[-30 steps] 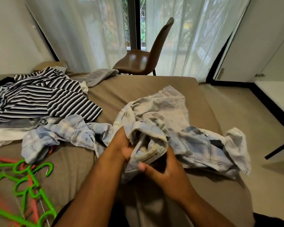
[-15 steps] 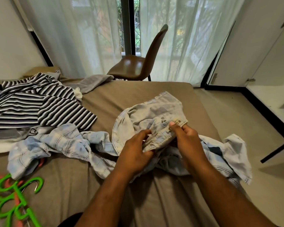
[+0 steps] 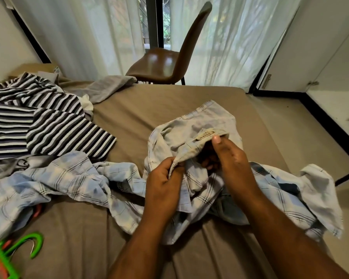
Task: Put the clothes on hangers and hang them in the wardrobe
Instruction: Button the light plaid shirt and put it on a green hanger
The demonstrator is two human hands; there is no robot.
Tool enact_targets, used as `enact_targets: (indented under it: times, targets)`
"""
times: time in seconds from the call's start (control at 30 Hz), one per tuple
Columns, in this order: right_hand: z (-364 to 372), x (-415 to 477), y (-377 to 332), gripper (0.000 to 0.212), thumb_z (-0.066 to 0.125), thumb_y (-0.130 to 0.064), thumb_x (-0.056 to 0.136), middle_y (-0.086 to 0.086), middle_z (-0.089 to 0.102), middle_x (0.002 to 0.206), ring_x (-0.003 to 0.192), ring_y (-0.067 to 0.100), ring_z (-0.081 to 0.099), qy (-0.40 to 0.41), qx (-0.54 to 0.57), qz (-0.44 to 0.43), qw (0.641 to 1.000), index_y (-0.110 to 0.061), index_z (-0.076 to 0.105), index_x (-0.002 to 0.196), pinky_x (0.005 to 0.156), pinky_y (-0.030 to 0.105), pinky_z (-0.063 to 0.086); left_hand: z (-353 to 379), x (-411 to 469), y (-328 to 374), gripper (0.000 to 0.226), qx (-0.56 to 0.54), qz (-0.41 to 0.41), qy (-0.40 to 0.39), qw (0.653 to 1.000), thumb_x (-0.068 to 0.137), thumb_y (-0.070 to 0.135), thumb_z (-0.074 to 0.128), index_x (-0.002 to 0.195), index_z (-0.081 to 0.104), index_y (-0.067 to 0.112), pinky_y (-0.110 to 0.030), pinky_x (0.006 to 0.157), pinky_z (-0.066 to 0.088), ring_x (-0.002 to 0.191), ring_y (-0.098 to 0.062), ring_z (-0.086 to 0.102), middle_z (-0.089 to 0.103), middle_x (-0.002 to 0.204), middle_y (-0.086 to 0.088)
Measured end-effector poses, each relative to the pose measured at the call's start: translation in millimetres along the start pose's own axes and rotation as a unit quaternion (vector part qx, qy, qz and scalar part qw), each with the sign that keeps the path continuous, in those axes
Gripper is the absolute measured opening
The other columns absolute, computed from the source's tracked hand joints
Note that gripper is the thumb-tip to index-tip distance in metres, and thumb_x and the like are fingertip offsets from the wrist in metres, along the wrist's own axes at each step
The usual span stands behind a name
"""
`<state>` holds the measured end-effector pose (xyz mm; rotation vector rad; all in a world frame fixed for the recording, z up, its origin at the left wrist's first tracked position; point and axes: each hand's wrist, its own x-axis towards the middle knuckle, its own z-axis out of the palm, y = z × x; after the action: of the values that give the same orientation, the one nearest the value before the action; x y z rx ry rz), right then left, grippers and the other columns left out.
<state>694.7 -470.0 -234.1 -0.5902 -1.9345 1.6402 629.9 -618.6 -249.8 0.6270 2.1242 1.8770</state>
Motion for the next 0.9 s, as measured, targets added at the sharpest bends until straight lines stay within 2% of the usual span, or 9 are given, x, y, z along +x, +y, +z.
enact_targets:
  times: [0.1, 0.2, 0.33, 0.4, 0.5, 0.57, 0.63, 0.77, 0.9]
  targets:
    - [3.0, -2.0, 4.8, 0.033, 0.050, -0.057, 0.097, -0.001, 0.074, 0.095, 0.087, 0.022, 0.070, -0.017, -0.033, 0.001, 0.999, -0.033, 0.069, 0.110, 0.080, 0.043, 0.059, -6.9, -4.3, -1.0, 0.023, -0.027, -0.028, -0.033, 0.999, 0.103, 0.019, 0.054, 0.102, 0.070, 0.036, -0.007, 0.079, 0.047, 0.095, 0.008, 0.066, 0.073, 0.098, 0.026]
    - [-0.8, -11.2, 3.7, 0.031, 0.053, -0.049, 0.098, -0.008, 0.074, 0.101, 0.086, 0.015, 0.070, -0.046, -0.059, -0.005, 0.997, -0.031, 0.069, 0.116, 0.078, 0.033, 0.056, -14.8, -4.9, -6.2, 0.018, -0.052, -0.059, -0.050, 0.996, 0.099, 0.029, 0.055, 0.103, 0.072, 0.032, -0.009, 0.078, 0.048, 0.096, 0.004, 0.068, 0.076, 0.099, 0.019]
    - [-8.8, -28.0, 7.5, 0.018, 0.059, -0.037, 0.099, -0.007, 0.072, 0.091, 0.082, 0.011, 0.068, -0.008, -0.094, -0.039, 0.995, -0.026, 0.071, 0.106, 0.076, 0.029, 0.056, -19.8, -14.0, -3.7, 0.049, -0.082, -0.090, 0.002, 0.993, 0.095, 0.047, 0.055, 0.082, 0.068, 0.002, -0.019, 0.061, 0.048, 0.068, -0.011, 0.062, 0.068, 0.073, -0.012]
    - [-12.1, -36.0, 13.5, 0.018, 0.066, -0.045, 0.095, -0.004, 0.067, 0.093, 0.084, 0.014, 0.066, 0.034, -0.140, -0.050, 0.988, -0.029, 0.067, 0.103, 0.075, 0.032, 0.054, -24.2, -20.4, 2.6, 0.049, -0.092, -0.106, 0.036, 0.990, 0.096, 0.047, 0.057, 0.075, 0.064, 0.004, -0.018, 0.059, 0.048, 0.063, -0.009, 0.060, 0.064, 0.069, -0.007]
    - [-13.5, -49.7, 16.6, 0.073, 0.069, -0.078, 0.071, -0.006, 0.057, 0.122, 0.111, 0.009, 0.059, -0.069, -0.146, -0.027, 0.987, -0.045, 0.051, 0.133, 0.093, 0.028, 0.051, -31.6, -25.7, 13.8, 0.047, -0.137, -0.141, 0.057, 0.979, 0.091, 0.060, 0.059, 0.092, 0.072, 0.015, -0.025, 0.078, 0.056, 0.085, -0.008, 0.071, 0.076, 0.093, 0.002]
    - [-9.6, -62.3, 14.1, 0.108, 0.071, -0.084, 0.059, -0.009, 0.041, 0.147, 0.136, 0.008, 0.042, -0.125, -0.215, -0.052, 0.967, -0.050, 0.026, 0.151, 0.111, 0.030, 0.038, -32.2, -29.0, 29.3, 0.051, -0.208, -0.159, 0.078, 0.962, 0.089, 0.060, 0.060, 0.111, 0.073, 0.017, -0.035, 0.087, 0.057, 0.100, -0.019, 0.073, 0.077, 0.104, -0.002]
    - [1.3, -76.2, 10.5, 0.125, 0.067, -0.084, 0.058, -0.009, 0.023, 0.161, 0.148, 0.013, 0.024, -0.081, -0.303, -0.089, 0.945, -0.043, 0.008, 0.159, 0.119, 0.040, 0.027, -27.4, -30.0, 53.7, 0.041, -0.299, -0.141, 0.087, 0.940, 0.092, 0.047, 0.060, 0.114, 0.072, 0.014, -0.039, 0.090, 0.057, 0.104, -0.024, 0.073, 0.077, 0.107, -0.007]
    - [26.3, -92.8, 7.0, 0.116, 0.058, -0.089, 0.069, -0.004, 0.017, 0.165, 0.151, 0.023, 0.020, 0.077, -0.309, -0.126, 0.939, -0.036, 0.007, 0.159, 0.119, 0.049, 0.026, -19.6, -20.1, 115.6, 0.031, -0.400, -0.070, 0.045, 0.913, 0.102, 0.022, 0.051, 0.120, 0.064, 0.001, -0.036, 0.084, 0.060, 0.101, -0.025, 0.072, 0.074, 0.106, -0.012]
    - [24.1, -78.4, 12.4, 0.097, 0.074, -0.059, 0.075, 0.001, 0.009, 0.163, 0.147, 0.032, 0.019, 0.113, -0.393, -0.077, 0.909, -0.040, 0.017, 0.151, 0.114, 0.061, 0.030, -26.6, 4.3, 190.1, 0.031, -0.410, 0.034, -0.054, 0.910, 0.107, 0.017, 0.043, 0.126, 0.055, -0.005, -0.030, 0.080, 0.058, 0.098, -0.019, 0.073, 0.072, 0.107, -0.014]
